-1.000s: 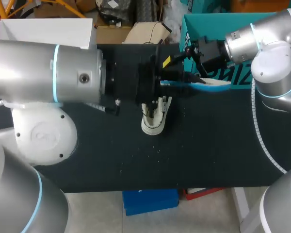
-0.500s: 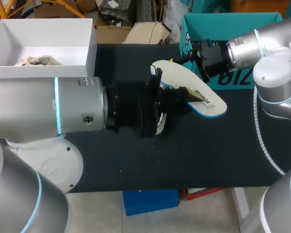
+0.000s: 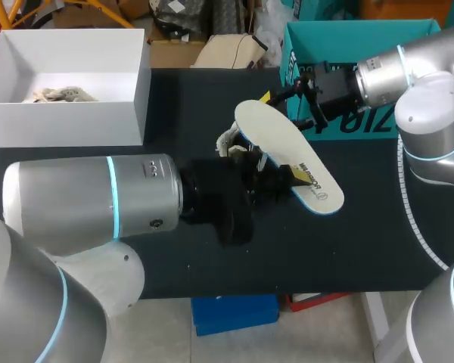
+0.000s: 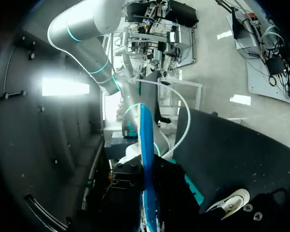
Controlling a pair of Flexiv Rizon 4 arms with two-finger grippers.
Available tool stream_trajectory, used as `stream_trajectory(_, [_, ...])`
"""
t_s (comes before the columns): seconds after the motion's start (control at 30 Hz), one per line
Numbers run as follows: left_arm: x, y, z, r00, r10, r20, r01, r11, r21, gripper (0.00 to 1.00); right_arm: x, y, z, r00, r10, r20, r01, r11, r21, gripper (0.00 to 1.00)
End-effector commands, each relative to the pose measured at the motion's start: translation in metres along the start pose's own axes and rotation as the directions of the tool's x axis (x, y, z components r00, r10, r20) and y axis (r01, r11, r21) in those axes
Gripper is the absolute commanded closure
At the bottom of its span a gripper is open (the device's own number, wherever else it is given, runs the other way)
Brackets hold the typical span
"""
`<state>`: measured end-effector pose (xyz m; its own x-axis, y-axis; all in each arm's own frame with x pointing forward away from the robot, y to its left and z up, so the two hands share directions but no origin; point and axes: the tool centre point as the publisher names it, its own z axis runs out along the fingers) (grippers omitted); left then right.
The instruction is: Take the shoe out of the shoebox, open the shoe tongue, remove and reinsert the insole, then place the shoe into the shoebox
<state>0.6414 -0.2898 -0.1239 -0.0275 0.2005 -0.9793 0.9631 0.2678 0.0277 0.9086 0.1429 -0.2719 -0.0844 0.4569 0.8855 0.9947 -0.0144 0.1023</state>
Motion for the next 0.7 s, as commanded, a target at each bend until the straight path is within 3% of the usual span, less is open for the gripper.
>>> stream_trajectory(0.03, [0.060,0.016,-0.020,0.973,0.021,0.229,-0.041,0.996,0.081,1.00,0.000,0.000,0.002,1.000,0.000,0.000,0.000,1.000,-0.002,0.00])
stream_trajectory(0.2, [0.084,0.035,-0.022,0.951,0.047,0.307,-0.086,0.990,0.114,1.00,0.000,0.000,0.002,1.000,0.000,0.000,0.000,1.000,-0.002,0.00])
stream_trajectory(0.43, [0.119,0.061,-0.021,0.942,0.045,0.333,-0.097,0.985,0.143,1.00,0.000,0.000,0.002,1.000,0.000,0.000,0.000,1.000,-0.002,0.00])
stream_trajectory(0.5, [0.127,0.068,-0.020,0.955,0.043,0.294,-0.095,0.982,0.165,1.00,0.000,0.000,0.002,1.000,0.000,0.000,0.000,1.000,-0.002,0.00])
stream_trajectory(0.7, [0.127,0.068,-0.020,0.955,0.043,0.294,-0.095,0.982,0.165,1.00,0.000,0.000,0.002,1.000,0.000,0.000,0.000,1.000,-0.002,0.00])
